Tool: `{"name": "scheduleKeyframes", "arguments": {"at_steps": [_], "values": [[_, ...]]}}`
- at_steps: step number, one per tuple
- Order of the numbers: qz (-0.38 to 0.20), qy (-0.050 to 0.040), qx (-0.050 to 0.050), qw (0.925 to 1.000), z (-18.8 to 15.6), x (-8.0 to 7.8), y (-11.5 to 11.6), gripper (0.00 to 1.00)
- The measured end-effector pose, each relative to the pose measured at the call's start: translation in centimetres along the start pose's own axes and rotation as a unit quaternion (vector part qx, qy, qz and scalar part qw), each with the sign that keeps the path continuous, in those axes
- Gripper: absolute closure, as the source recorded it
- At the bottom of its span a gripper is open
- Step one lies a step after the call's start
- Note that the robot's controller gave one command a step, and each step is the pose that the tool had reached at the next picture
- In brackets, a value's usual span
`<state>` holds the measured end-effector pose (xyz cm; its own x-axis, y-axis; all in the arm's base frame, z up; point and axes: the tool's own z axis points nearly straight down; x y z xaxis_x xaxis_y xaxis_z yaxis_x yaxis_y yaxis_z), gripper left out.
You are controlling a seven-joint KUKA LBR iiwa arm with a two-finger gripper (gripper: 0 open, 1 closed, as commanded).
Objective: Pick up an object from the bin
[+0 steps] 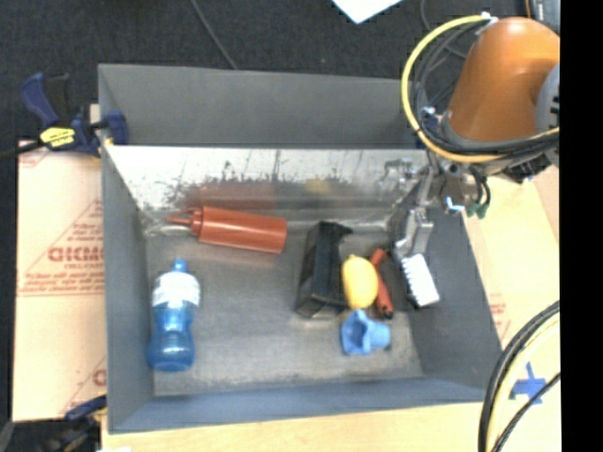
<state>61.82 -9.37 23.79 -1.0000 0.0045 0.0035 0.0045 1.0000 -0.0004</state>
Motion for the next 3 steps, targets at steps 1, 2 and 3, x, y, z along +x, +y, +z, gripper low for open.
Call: {"name": "scheduleKeyframes", "arguments": {"at_steps": [1, 2, 3], "values": [[-0.002, -0.0042, 0.001, 1.0000, -0.5, -0.1, 0.0, 0.00], [-0.138, -0.0054, 0.002, 0.9905, 8.4, -1.2, 1.7, 0.00], [-0.205, -0.0096, 0.004, 0.9788, 7.5, -3.4, 3.3, 0.00]]}}
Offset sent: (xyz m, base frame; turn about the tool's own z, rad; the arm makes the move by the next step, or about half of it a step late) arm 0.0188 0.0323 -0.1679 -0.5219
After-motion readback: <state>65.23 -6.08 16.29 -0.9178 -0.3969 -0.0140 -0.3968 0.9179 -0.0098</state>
